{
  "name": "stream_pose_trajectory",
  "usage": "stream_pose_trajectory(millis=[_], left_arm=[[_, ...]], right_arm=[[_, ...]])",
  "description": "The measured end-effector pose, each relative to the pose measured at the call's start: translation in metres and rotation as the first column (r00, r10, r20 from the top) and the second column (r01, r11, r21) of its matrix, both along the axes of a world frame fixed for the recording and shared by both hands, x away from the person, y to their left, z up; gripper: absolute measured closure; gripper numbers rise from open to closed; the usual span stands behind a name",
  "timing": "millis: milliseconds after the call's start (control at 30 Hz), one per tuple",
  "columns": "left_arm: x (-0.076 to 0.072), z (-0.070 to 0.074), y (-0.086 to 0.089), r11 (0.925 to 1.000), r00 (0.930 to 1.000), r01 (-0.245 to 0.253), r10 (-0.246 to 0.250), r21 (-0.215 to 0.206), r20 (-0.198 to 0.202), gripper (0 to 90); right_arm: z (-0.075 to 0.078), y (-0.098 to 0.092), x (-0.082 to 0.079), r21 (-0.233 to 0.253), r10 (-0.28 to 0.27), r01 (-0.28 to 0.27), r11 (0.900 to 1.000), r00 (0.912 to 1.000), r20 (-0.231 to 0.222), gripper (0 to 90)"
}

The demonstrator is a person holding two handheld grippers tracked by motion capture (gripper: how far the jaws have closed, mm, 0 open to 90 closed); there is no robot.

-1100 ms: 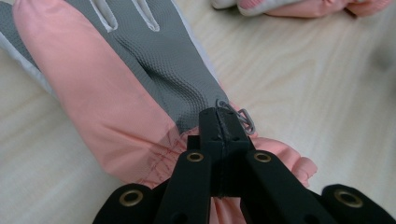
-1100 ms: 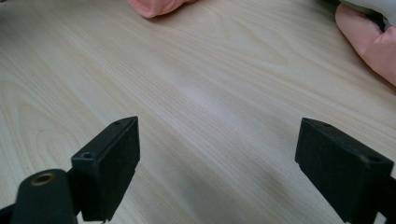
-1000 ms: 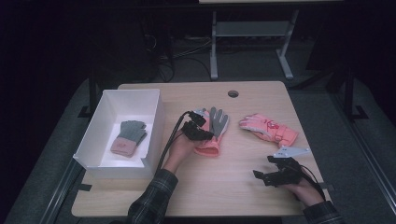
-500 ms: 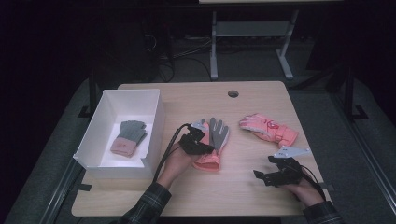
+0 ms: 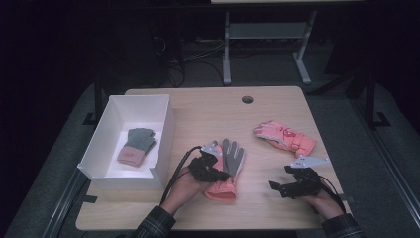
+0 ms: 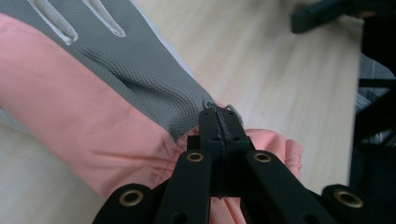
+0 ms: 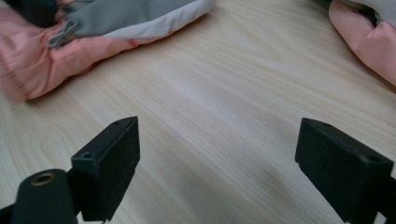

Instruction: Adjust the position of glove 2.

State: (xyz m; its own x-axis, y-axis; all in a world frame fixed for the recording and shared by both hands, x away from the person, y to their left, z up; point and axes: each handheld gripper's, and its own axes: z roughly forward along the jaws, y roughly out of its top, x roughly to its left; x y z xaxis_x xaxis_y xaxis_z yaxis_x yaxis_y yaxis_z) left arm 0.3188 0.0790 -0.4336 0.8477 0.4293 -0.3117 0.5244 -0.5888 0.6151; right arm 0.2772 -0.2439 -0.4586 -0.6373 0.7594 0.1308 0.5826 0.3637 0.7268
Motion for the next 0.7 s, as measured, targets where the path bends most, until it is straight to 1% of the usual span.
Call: stream_pose_trajectory(millis=[133,200,300,333,400,433,467,500,533,567,600,633,667,700], left_arm=[[-0.013,0.0,0.001,0.9998,0.9997,0.021,-0.021,-0.003,-0.01,90.0],[-0.018,-0.001,0.002,0.9995,0.9994,0.03,-0.03,-0.008,-0.016,90.0],[-0.021,0.001,0.003,0.9996,0.9996,0.028,-0.028,-0.008,-0.007,90.0],[-0.022,0.002,0.004,0.9997,0.9998,0.021,-0.021,-0.016,-0.006,90.0],[-0.024,0.008,0.007,0.9993,0.9999,0.013,-0.013,-0.034,0.008,89.9],[-0.025,0.012,0.01,0.9993,0.9997,0.004,-0.003,-0.037,0.024,89.9],[-0.025,0.016,0.014,0.9993,0.9986,-0.015,0.017,-0.034,0.051,89.9],[-0.025,0.018,0.017,0.9991,0.997,-0.036,0.037,-0.022,0.067,89.9],[-0.025,0.021,0.02,0.9978,0.9937,-0.066,0.067,-0.006,0.09,90.0],[-0.024,0.022,0.024,0.9957,0.9911,-0.092,0.091,0.003,0.096,89.9],[-0.023,0.021,0.029,0.9928,0.9884,-0.12,0.119,0.003,0.095,90.0],[-0.022,0.02,0.034,0.9882,0.9839,-0.152,0.15,0.019,0.098,89.9],[-0.022,0.019,0.036,0.987,0.9831,-0.159,0.155,0.027,0.096,89.9],[-0.023,0.018,0.038,0.9858,0.983,-0.165,0.162,0.03,0.087,89.9]], right_arm=[[0.0,0.0,0.0,-0.006,0.003,-0.003,1.0,1.0,-0.002,13.6],[0.0,0.0,0.0,-0.005,0.001,-0.001,1.0,1.0,-0.002,13.5],[-0.001,-0.001,0.0,-0.004,-0.008,0.008,1.0,1.0,-0.005,13.5],[0.0,-0.001,0.0,-0.005,-0.009,0.008,1.0,1.0,-0.004,13.5],[0.0,0.0,0.0,-0.001,-0.008,0.008,1.0,1.0,-0.003,13.6],[0.0,0.0,0.0,-0.003,-0.006,0.006,1.0,1.0,-0.001,13.5],[0.0,0.0,0.0,-0.002,-0.005,0.005,1.0,1.0,-0.001,13.5],[0.0,0.0,0.0,-0.003,-0.004,0.004,1.0,1.0,-0.001,13.5],[0.0,0.0,0.0,-0.003,-0.002,0.002,1.0,1.0,0.0,13.5],[0.0,0.0,0.0,-0.005,-0.001,0.001,1.0,1.0,-0.001,13.6],[0.0,0.0,0.0,-0.006,-0.001,0.001,1.0,1.0,-0.002,13.5],[0.0,0.0,0.0,-0.006,0.001,-0.001,1.0,1.0,0.0,13.6],[0.0,0.0,0.0,-0.007,0.0,-0.001,1.0,1.0,-0.003,13.5],[0.0,0.0,0.0,-0.005,-0.002,0.002,1.0,1.0,-0.004,13.6]])
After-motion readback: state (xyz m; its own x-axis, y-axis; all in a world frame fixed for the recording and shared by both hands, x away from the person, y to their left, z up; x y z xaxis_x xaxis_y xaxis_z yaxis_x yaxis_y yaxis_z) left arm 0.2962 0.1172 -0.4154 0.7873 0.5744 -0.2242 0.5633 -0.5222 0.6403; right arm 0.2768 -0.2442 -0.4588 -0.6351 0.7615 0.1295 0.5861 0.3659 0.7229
